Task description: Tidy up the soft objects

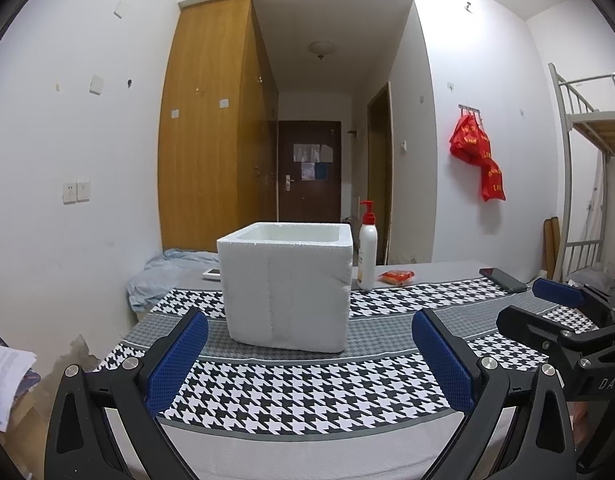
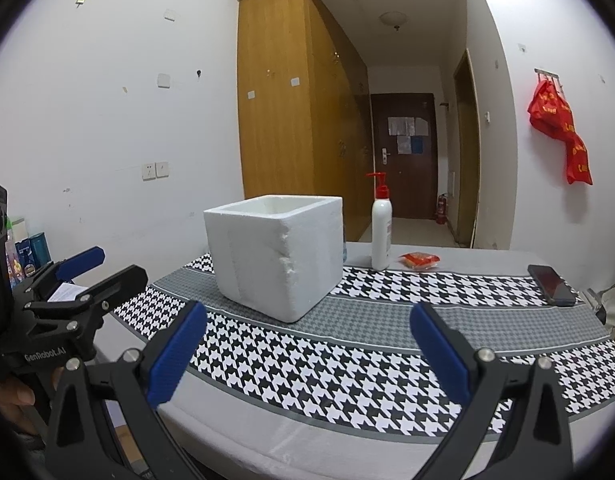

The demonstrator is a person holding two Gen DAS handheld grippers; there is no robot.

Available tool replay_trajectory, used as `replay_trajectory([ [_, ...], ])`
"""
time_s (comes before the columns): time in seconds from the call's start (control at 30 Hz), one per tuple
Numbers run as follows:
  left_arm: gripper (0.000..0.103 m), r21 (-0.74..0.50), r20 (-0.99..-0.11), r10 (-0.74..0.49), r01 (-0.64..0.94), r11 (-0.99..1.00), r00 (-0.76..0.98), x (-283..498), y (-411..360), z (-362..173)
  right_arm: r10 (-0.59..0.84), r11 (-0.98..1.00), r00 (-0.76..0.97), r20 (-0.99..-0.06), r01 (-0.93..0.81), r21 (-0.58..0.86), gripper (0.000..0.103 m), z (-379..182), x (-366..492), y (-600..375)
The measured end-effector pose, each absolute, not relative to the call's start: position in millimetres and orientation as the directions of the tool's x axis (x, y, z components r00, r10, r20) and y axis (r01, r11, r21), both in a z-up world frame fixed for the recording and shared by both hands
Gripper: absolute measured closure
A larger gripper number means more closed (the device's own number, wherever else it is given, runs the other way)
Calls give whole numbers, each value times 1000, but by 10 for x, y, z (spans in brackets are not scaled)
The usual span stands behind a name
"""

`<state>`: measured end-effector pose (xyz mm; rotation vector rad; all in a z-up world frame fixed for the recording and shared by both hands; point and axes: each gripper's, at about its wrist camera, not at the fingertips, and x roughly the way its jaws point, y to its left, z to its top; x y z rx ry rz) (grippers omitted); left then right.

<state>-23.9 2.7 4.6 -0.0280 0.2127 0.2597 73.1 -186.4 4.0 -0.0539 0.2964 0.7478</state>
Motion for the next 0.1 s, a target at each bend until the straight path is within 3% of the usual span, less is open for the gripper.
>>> replay_trajectory([
  [0.1, 1, -4, -212, 249, -256, 967, 945, -235, 26, 42, 660, 736, 696, -284, -674, 58, 0, 40, 745, -1862],
])
